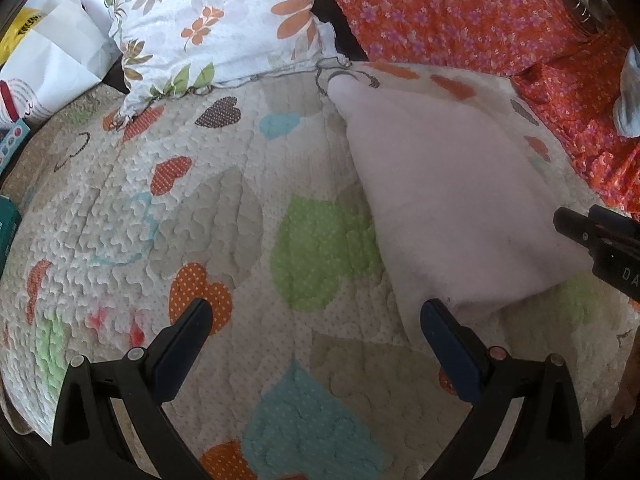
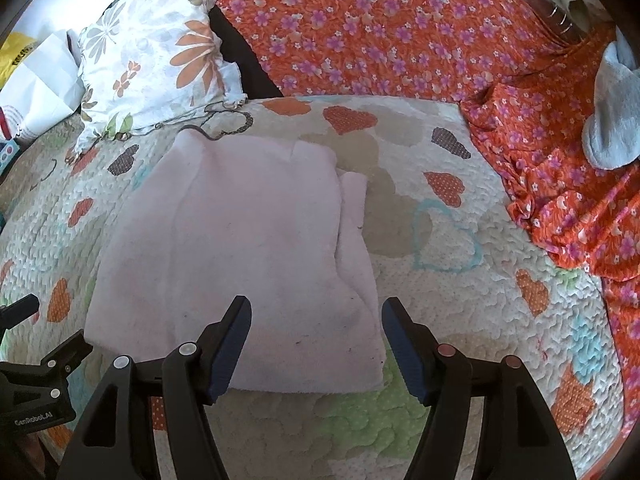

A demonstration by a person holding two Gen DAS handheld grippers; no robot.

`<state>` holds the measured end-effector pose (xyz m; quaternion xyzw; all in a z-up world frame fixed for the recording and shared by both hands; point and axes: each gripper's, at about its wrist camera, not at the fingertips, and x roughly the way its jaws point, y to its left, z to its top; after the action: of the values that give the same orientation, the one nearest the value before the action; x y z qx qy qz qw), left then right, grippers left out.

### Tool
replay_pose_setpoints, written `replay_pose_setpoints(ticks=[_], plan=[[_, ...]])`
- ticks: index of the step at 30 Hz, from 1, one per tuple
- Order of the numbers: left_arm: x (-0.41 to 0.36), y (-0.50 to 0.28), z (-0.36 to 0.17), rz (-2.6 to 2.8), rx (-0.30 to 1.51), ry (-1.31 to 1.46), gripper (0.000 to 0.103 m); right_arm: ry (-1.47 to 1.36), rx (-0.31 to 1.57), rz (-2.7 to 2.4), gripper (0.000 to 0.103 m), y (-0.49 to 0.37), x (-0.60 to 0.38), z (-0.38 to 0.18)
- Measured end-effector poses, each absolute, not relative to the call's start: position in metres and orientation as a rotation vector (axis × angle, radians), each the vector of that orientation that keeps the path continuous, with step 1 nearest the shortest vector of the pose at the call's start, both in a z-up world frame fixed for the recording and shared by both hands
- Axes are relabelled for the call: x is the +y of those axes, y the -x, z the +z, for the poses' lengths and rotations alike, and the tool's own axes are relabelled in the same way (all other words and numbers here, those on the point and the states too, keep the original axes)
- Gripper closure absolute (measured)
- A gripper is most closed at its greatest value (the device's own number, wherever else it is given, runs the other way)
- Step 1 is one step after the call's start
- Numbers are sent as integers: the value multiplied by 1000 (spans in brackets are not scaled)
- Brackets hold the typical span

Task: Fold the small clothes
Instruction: 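Lift both open grippers away from the folded sweater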

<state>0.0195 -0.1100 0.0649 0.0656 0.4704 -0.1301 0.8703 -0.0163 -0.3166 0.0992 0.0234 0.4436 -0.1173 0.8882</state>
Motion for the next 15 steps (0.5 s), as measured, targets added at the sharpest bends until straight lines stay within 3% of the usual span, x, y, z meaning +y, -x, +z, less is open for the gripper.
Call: replay_pose_setpoints(ticks=[15], plan=[[-108, -21, 61, -273, 1006, -130, 0, -52, 940, -244, 29, 16, -319, 95]])
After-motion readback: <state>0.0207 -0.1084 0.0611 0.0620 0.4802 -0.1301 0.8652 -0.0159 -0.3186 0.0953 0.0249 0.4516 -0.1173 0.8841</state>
